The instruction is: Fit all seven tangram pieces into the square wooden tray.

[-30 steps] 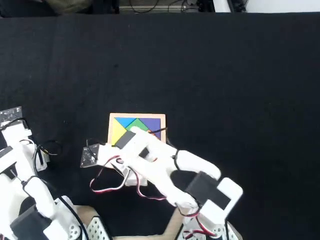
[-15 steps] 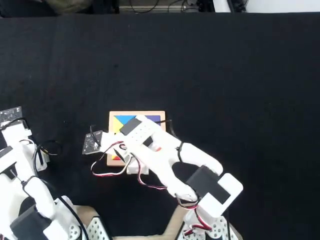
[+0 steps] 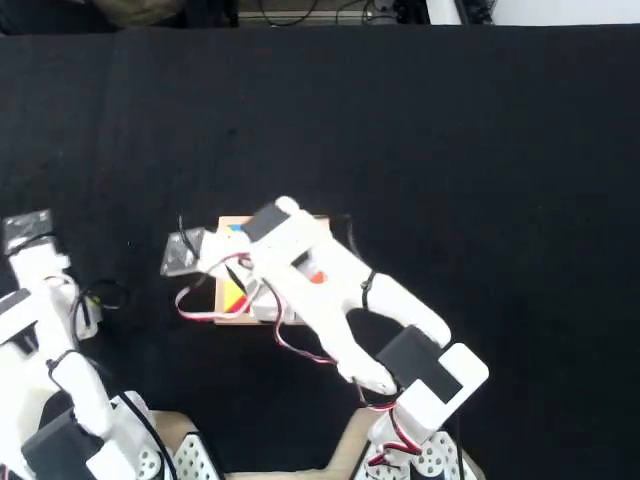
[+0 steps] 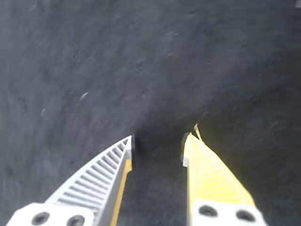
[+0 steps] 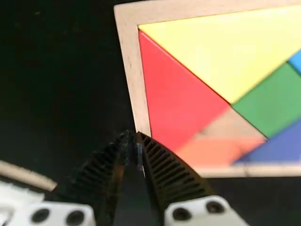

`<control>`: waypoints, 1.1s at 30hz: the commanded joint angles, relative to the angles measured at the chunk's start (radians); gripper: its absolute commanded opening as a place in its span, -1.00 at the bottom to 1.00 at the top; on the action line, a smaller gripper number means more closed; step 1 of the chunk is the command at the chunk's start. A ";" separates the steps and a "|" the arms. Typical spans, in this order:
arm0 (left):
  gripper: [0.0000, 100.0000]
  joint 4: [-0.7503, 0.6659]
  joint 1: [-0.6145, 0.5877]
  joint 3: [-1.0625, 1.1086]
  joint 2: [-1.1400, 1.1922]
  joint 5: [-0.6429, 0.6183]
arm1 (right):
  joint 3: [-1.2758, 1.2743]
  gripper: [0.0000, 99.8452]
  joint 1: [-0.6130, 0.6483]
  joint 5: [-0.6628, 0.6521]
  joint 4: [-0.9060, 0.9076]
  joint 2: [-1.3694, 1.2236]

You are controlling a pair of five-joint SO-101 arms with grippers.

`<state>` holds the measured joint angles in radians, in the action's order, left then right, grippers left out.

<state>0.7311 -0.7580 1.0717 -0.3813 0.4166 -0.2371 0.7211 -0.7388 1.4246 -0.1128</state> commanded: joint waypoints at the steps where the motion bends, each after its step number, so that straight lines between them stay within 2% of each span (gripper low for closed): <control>1: -0.63 0.005 0.131 -0.236 -0.020 -0.106 | 0.265 -0.98 -0.101 0.084 0.152 0.206; 6: -0.62 0.009 0.360 -0.547 -0.018 -0.388 | 0.495 -0.98 -0.411 0.222 0.075 0.400; 10: -0.62 -0.003 0.499 -0.710 -0.029 -0.416 | 0.519 -0.98 -0.597 0.336 0.018 0.466; 14: -0.62 0.026 0.518 -0.803 -0.155 -0.416 | 0.526 -0.98 -0.657 0.410 0.101 0.582; 18: -0.62 0.084 0.518 -0.766 -0.402 -0.413 | 0.498 -0.98 -0.658 0.408 0.120 0.746; 22: -0.62 0.068 0.526 -0.570 -0.624 -0.411 | 0.338 -0.98 -0.654 0.416 -0.035 0.831; 24: -0.62 -0.023 0.526 -0.453 -0.713 -0.410 | 0.202 -0.98 -0.660 0.417 -0.160 0.854; 26: -0.62 -0.190 0.526 -0.323 -0.783 -0.410 | 0.056 -0.98 -0.660 0.417 -0.261 0.883; 29: -0.62 -0.554 0.526 -0.125 -0.864 -0.410 | -0.119 -0.98 -0.660 0.417 -0.443 0.970; 33: -0.62 -1.074 0.542 0.096 -0.924 -0.410 | -0.268 -0.98 -0.654 0.417 -0.798 1.164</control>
<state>0.2079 -0.2440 0.9904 -1.2467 0.0084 -0.4335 0.0675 -0.3276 0.8876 0.9106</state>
